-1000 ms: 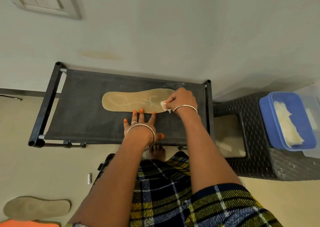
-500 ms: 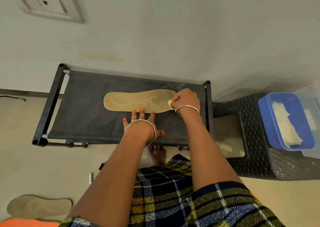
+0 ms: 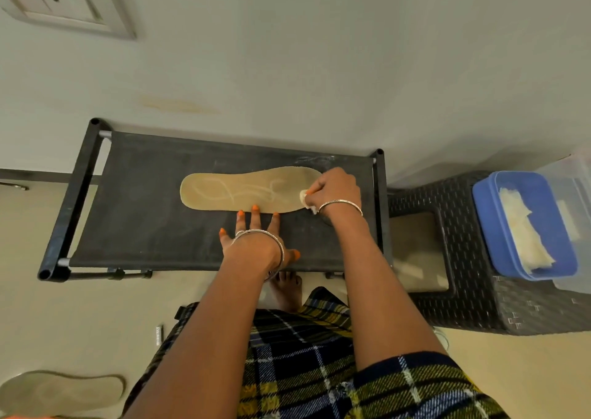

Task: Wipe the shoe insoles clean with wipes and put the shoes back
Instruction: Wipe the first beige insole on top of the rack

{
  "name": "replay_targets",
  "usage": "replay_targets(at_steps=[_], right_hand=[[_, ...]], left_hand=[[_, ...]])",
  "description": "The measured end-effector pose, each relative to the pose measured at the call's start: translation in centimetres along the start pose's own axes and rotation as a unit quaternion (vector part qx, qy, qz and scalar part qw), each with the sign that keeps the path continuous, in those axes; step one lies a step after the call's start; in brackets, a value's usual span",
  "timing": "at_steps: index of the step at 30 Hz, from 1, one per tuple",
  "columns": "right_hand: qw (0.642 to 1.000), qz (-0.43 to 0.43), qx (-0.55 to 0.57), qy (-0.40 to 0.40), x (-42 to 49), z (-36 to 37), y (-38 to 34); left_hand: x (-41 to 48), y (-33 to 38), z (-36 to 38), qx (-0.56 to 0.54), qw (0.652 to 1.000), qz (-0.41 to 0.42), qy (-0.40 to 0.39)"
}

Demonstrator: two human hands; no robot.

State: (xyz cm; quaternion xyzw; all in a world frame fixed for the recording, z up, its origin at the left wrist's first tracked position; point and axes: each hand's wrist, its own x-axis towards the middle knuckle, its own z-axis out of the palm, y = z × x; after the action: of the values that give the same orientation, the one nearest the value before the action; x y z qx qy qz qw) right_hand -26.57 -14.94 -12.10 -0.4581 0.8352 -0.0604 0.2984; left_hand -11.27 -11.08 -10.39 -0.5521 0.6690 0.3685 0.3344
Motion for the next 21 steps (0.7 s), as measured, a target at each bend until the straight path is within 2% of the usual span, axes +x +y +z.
replay_targets(at_steps=[3,5,9,11,16,21], right_hand=[[0.996,-0.07,-0.011,-0.057,-0.7,0.7,-0.9],[0.996,-0.066,-0.019,-0.062,-0.6,0.5,-0.7],[0.999,0.023,-0.013,0.021,0.7,-0.2,0.7],[0.999,0.022,-0.022,0.041,0.7,0.3,0.3],[0.996,-0.046,-0.05,-0.06,-0.2,2.3,-1.6],[0.999,0.032,-0.015,0.033,0.9,0.2,0.5]], left_hand=[[0.3,0.4,0.1,0.008,1.0,-0.007,-0.002],[0.4,0.4,0.2,0.01,1.0,-0.009,-0.005],[0.4,0.1,0.0,0.005,1.0,-0.003,-0.01],[0.5,0.1,0.0,0.005,1.0,-0.004,-0.01],[0.8,0.5,0.1,0.006,1.0,-0.012,-0.012],[0.7,0.2,0.0,0.006,1.0,-0.002,-0.013]])
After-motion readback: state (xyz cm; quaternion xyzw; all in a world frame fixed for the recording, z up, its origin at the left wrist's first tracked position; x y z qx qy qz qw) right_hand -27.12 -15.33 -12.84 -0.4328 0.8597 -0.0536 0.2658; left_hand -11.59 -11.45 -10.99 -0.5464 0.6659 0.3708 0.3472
